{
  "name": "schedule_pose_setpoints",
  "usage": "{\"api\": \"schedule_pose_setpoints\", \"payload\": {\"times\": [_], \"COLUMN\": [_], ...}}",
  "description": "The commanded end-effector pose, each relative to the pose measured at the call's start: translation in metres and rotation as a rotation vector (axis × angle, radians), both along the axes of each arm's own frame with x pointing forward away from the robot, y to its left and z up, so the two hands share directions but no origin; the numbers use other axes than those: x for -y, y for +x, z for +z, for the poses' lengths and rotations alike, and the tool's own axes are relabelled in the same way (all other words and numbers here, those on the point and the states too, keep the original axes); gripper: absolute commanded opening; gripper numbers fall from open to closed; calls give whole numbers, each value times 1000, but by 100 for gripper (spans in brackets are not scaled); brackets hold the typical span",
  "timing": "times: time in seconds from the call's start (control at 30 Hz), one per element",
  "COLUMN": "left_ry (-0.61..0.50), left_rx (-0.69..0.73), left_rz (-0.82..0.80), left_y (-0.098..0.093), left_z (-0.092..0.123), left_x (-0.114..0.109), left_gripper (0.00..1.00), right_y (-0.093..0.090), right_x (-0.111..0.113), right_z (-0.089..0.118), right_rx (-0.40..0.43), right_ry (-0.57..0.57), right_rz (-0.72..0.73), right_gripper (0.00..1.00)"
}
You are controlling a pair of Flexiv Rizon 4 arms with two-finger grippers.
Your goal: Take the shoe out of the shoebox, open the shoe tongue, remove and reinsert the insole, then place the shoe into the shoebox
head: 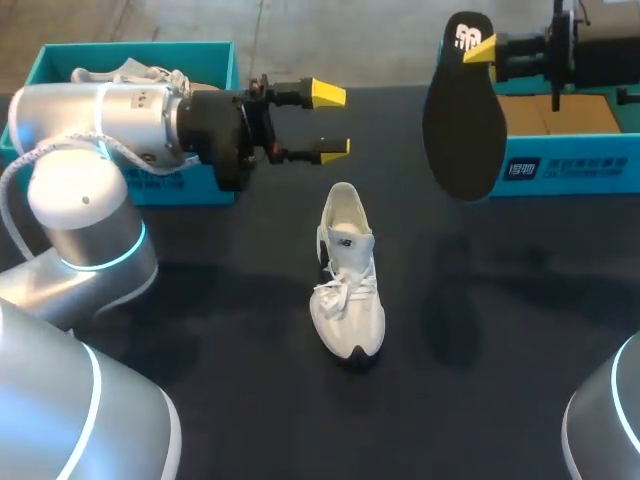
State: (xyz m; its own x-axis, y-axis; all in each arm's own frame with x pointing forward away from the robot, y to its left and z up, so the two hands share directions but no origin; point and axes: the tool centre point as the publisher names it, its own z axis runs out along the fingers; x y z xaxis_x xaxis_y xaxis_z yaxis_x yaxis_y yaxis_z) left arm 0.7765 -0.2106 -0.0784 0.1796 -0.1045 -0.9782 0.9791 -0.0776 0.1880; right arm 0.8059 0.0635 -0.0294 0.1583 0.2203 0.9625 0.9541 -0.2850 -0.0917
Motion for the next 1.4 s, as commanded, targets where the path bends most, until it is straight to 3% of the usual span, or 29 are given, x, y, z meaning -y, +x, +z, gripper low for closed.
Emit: {"api": "schedule_pose_setpoints", "payload": {"times": [0.03,0.73,1.4], "left_ry": [-34,-103,-78], "left_rx": [3,-3,-2], "left_rz": [-12,-58,-95], "left_y": [4,8,11], "left_z": [2,13,14], "left_x": [15,46,67], "left_gripper": [100,100,99], "right_y": [12,31,37], "right_x": [-10,-24,-43], "right_z": [-7,-26,-34], "right_rx": [-14,-76,-100], "right_ry": [1,4,28], "right_rz": [2,4,2], "right_gripper": [0,0,0]}}
